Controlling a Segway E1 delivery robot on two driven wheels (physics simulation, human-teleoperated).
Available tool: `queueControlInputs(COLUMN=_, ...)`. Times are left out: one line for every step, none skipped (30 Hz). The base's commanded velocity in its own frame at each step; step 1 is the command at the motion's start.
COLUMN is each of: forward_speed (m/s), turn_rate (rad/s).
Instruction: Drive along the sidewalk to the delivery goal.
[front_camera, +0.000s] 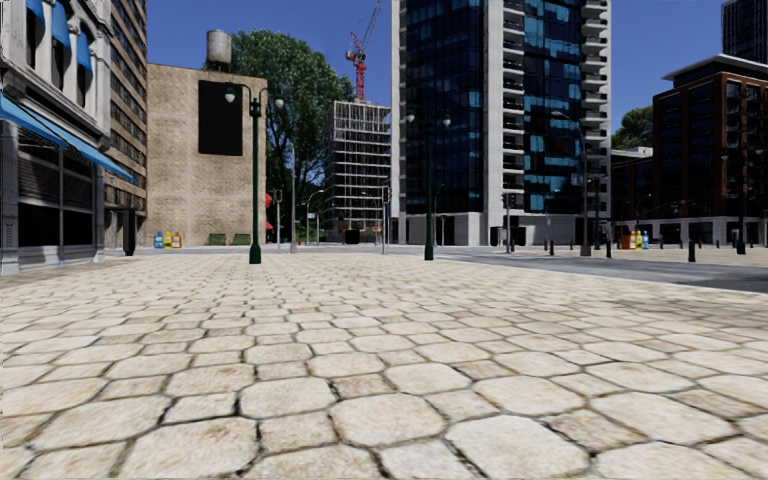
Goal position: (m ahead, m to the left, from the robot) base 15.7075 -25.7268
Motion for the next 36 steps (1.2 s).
queueControlInputs(forward_speed=2.00, turn_rate=0.00)
queueControlInputs(forward_speed=2.00, turn_rate=0.00)
queueControlInputs(forward_speed=2.00, turn_rate=0.00)
queueControlInputs(forward_speed=2.00, turn_rate=0.00)
queueControlInputs(forward_speed=2.00, turn_rate=0.00)
queueControlInputs(forward_speed=2.00, turn_rate=0.00)
queueControlInputs(forward_speed=2.00, turn_rate=0.00)
queueControlInputs(forward_speed=2.00, turn_rate=0.00)
queueControlInputs(forward_speed=2.00, turn_rate=0.00)
queueControlInputs(forward_speed=2.00, turn_rate=0.00)
queueControlInputs(forward_speed=2.00, turn_rate=0.00)
queueControlInputs(forward_speed=2.00, turn_rate=0.00)
queueControlInputs(forward_speed=2.00, turn_rate=0.00)
queueControlInputs(forward_speed=2.00, turn_rate=0.00)
queueControlInputs(forward_speed=2.00, turn_rate=0.00)
queueControlInputs(forward_speed=2.00, turn_rate=0.00)
queueControlInputs(forward_speed=2.00, turn_rate=0.00)
queueControlInputs(forward_speed=2.00, turn_rate=0.00)
queueControlInputs(forward_speed=2.00, turn_rate=0.00)
queueControlInputs(forward_speed=2.00, turn_rate=0.00)
queueControlInputs(forward_speed=2.00, turn_rate=0.00)
queueControlInputs(forward_speed=2.00, turn_rate=0.00)
queueControlInputs(forward_speed=2.00, turn_rate=0.00)
queueControlInputs(forward_speed=2.00, turn_rate=0.00)
queueControlInputs(forward_speed=2.00, turn_rate=0.00)
queueControlInputs(forward_speed=2.00, turn_rate=0.00)
queueControlInputs(forward_speed=2.00, turn_rate=0.00)
queueControlInputs(forward_speed=2.00, turn_rate=0.00)
queueControlInputs(forward_speed=2.00, turn_rate=0.00)
queueControlInputs(forward_speed=2.00, turn_rate=0.00)
queueControlInputs(forward_speed=2.00, turn_rate=0.00)
queueControlInputs(forward_speed=2.00, turn_rate=0.00)
queueControlInputs(forward_speed=2.00, turn_rate=0.00)
queueControlInputs(forward_speed=2.00, turn_rate=0.00)
queueControlInputs(forward_speed=2.00, turn_rate=0.00)
queueControlInputs(forward_speed=2.00, turn_rate=0.00)
